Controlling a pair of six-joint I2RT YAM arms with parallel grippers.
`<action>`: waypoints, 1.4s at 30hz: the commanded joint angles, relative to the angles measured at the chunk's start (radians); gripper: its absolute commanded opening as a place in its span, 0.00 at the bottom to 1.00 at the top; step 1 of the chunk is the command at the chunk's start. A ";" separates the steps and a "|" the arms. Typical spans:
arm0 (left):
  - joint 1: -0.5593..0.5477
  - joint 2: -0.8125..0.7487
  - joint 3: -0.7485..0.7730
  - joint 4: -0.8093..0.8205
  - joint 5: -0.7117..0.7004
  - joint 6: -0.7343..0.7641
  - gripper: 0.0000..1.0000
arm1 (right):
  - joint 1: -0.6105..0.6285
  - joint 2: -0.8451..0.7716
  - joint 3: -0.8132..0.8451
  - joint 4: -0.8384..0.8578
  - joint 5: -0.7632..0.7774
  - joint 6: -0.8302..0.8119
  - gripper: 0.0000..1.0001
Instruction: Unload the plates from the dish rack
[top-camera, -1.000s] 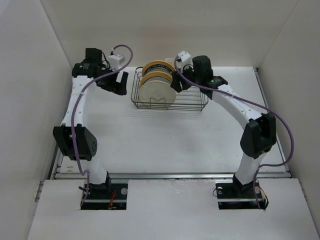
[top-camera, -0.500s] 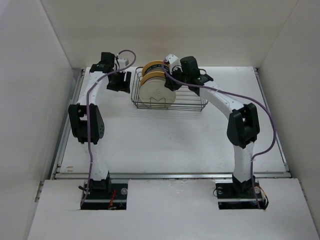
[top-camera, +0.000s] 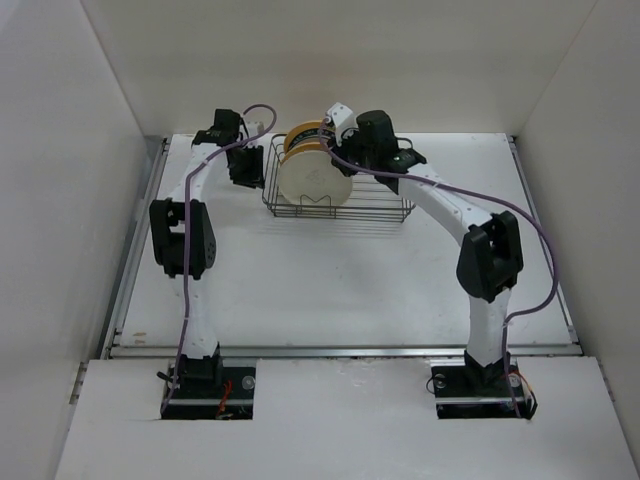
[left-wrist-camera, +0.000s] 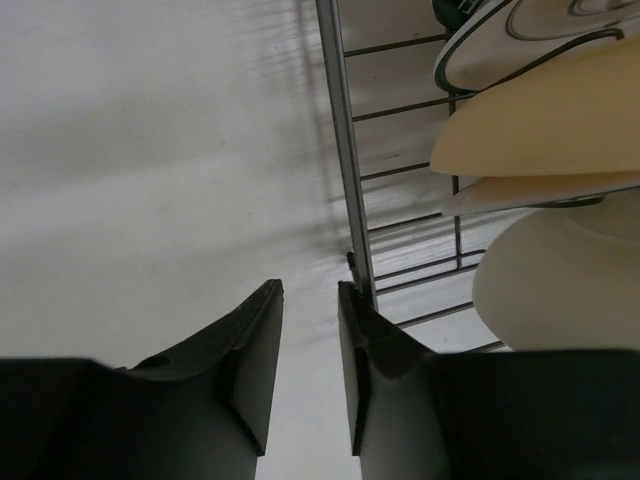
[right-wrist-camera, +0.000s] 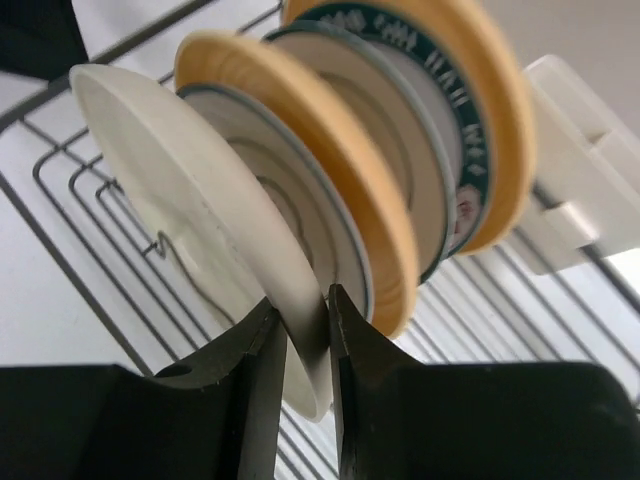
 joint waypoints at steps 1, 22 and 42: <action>-0.007 -0.005 0.013 0.000 0.036 -0.065 0.26 | 0.004 -0.137 0.008 0.160 0.089 0.031 0.00; -0.016 -0.290 -0.124 0.219 -0.049 0.088 0.52 | 0.054 -0.295 -0.434 -0.136 -0.351 0.313 0.00; -0.258 -0.223 -0.075 0.212 0.026 0.488 0.59 | 0.139 -0.272 -0.547 -0.114 -0.186 0.395 1.00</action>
